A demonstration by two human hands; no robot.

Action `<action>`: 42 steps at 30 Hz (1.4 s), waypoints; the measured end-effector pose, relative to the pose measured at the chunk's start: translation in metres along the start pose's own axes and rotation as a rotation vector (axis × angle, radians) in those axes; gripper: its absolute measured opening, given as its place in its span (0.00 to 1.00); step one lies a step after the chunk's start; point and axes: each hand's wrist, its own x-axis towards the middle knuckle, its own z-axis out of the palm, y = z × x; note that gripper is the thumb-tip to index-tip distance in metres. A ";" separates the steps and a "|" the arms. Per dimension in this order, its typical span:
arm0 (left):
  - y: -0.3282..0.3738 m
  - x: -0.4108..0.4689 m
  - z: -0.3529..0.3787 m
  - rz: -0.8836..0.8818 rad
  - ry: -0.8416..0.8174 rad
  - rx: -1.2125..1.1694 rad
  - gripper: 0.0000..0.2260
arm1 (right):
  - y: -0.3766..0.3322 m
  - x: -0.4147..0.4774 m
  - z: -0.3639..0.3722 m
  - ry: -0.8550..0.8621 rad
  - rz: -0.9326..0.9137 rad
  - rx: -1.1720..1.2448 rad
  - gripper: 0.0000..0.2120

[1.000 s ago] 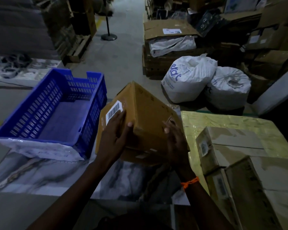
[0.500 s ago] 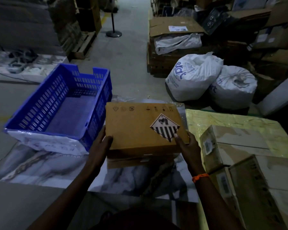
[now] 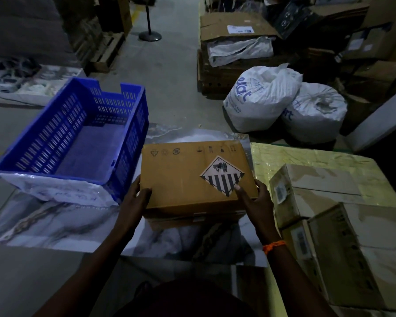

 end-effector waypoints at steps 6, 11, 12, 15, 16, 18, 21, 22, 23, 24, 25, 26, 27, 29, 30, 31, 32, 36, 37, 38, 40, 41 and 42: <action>0.012 0.012 -0.002 -0.008 0.020 0.118 0.34 | -0.022 0.031 -0.005 -0.097 -0.011 -0.115 0.29; 0.019 0.035 -0.005 0.025 0.019 0.229 0.31 | -0.047 0.068 0.008 -0.184 0.014 -0.141 0.27; 0.022 0.038 -0.007 0.029 0.005 0.226 0.32 | -0.051 0.073 0.010 -0.202 0.023 -0.130 0.26; 0.030 0.049 -0.007 0.014 -0.046 0.174 0.33 | -0.059 0.086 0.018 -0.202 0.049 -0.097 0.27; 0.036 0.050 -0.005 0.013 -0.051 0.170 0.30 | -0.059 0.089 0.019 -0.188 0.060 -0.076 0.26; 0.043 0.053 -0.001 0.032 -0.064 0.167 0.25 | -0.057 0.091 0.019 -0.135 0.086 -0.045 0.27; 0.048 0.059 0.001 0.071 -0.099 0.146 0.26 | -0.057 0.090 0.013 -0.046 0.096 -0.031 0.24; 0.049 0.059 0.001 0.080 -0.105 0.138 0.28 | -0.059 0.090 0.009 -0.016 0.099 -0.028 0.25; 0.049 0.059 0.001 0.095 -0.106 0.127 0.29 | -0.061 0.089 0.005 0.011 0.108 -0.020 0.27; 0.050 0.059 0.002 0.114 -0.111 0.115 0.30 | -0.063 0.089 0.002 0.041 0.112 -0.006 0.29; 0.050 0.059 0.003 0.129 -0.111 0.104 0.32 | -0.065 0.088 -0.001 0.070 0.108 0.019 0.30; 0.050 0.059 0.004 0.138 -0.106 0.102 0.32 | -0.065 0.086 -0.005 0.094 0.094 0.045 0.31; 0.050 0.059 0.005 0.144 -0.094 0.095 0.32 | -0.065 0.084 -0.008 0.112 0.083 0.077 0.31; 0.046 0.058 0.005 0.146 -0.070 0.043 0.30 | -0.062 0.076 -0.012 0.132 0.077 0.150 0.30; 0.045 0.054 0.005 0.134 -0.058 0.018 0.30 | -0.062 0.069 -0.015 0.142 0.082 0.183 0.30; 0.043 0.050 0.004 0.115 -0.049 -0.003 0.32 | -0.060 0.063 -0.016 0.144 0.088 0.203 0.29; 0.040 0.046 0.003 0.090 -0.048 -0.007 0.34 | -0.057 0.055 -0.016 0.137 0.091 0.211 0.28; 0.019 0.018 0.004 0.012 -0.025 -0.043 0.41 | -0.026 0.025 -0.011 0.118 0.118 0.180 0.23; 0.012 0.010 0.004 -0.013 -0.014 -0.051 0.41 | -0.015 0.017 -0.009 0.125 0.135 0.186 0.22; 0.005 0.003 0.004 -0.030 -0.011 -0.057 0.39 | -0.007 0.008 -0.007 0.140 0.150 0.185 0.22; -0.011 -0.011 0.000 -0.046 -0.016 -0.046 0.36 | 0.009 -0.008 -0.002 0.162 0.182 0.179 0.20; -0.018 -0.016 -0.002 -0.047 -0.018 -0.026 0.35 | 0.016 -0.016 -0.001 0.159 0.189 0.179 0.20; -0.023 -0.021 -0.004 -0.042 -0.019 -0.001 0.34 | 0.021 -0.023 0.000 0.153 0.190 0.171 0.20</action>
